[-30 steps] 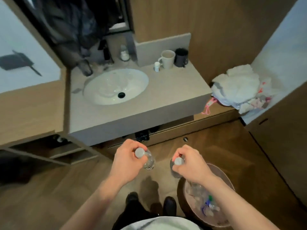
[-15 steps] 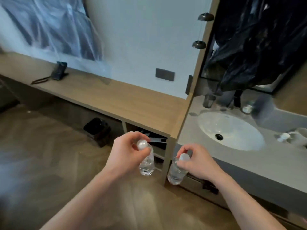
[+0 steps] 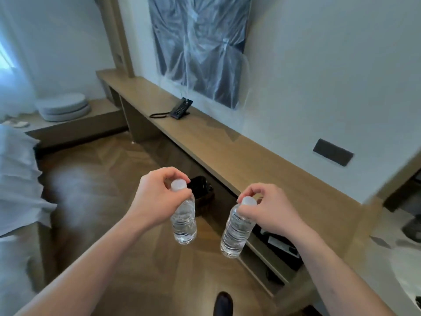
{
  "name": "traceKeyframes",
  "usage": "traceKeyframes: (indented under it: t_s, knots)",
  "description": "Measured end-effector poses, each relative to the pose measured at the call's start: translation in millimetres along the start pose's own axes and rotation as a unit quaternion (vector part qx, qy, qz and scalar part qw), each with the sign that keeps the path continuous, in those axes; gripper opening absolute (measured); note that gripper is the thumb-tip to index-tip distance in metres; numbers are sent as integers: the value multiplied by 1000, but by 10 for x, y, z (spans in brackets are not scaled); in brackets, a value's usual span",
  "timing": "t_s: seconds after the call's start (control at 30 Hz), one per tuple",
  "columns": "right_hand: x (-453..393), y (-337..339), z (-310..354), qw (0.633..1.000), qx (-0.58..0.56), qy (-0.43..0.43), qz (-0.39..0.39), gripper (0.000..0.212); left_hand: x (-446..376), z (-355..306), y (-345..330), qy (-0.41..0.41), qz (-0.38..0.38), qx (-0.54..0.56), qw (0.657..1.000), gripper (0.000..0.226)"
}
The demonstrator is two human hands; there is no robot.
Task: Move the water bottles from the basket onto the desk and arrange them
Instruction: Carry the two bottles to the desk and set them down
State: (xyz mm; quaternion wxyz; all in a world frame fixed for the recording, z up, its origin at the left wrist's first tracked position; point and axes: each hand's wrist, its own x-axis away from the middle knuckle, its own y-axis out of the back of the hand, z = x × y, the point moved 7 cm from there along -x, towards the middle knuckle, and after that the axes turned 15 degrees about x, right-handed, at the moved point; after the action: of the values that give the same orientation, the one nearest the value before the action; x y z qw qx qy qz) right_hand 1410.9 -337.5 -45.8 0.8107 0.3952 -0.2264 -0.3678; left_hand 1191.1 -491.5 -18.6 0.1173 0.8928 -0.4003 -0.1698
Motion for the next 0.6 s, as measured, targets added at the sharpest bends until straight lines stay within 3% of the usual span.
traceKeyframes:
  t_s: [0.6]
  knots:
    - [-3246,-570,1335,981,34,176,68,11,-2314,759,1084,41,-184,-53,981,17]
